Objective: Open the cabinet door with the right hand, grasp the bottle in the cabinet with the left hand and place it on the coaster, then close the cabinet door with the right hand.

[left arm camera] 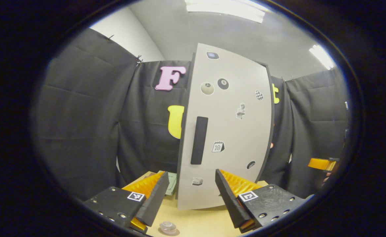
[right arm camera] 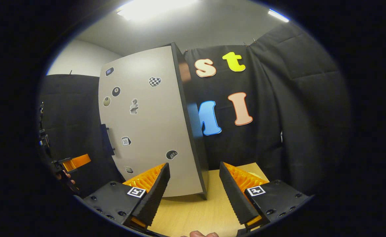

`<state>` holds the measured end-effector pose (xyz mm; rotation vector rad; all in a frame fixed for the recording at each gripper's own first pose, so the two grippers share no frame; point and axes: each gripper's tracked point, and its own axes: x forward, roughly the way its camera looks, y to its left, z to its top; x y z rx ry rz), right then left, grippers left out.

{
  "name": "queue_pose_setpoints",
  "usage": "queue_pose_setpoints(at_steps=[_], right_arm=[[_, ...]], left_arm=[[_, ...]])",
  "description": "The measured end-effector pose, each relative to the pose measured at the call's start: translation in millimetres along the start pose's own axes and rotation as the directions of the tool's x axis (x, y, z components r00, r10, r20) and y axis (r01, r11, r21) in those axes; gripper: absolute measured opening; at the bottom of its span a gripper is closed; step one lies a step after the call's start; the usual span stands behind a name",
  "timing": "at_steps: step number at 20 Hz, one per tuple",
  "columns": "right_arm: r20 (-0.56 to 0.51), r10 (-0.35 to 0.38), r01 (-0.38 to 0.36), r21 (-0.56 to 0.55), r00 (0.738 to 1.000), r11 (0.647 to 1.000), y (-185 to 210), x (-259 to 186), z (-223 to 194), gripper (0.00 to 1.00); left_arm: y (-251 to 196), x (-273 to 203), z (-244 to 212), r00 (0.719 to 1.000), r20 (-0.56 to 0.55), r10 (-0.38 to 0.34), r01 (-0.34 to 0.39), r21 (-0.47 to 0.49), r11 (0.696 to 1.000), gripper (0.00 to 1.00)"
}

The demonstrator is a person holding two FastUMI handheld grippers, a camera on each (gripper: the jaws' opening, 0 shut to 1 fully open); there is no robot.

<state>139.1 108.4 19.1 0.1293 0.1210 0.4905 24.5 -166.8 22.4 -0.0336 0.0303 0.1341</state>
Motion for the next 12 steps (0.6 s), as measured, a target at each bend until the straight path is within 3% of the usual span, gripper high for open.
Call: queue_pose_setpoints(at_steps=[12], right_arm=[[0.012, 0.030, -0.030, -0.001, 0.999, 1.000, -7.7, 3.1, 1.7, 0.95]], left_arm=[[7.1, -1.6, 16.3, 0.998, 0.009, 0.062, -0.063, 0.018, 0.998, 0.87]])
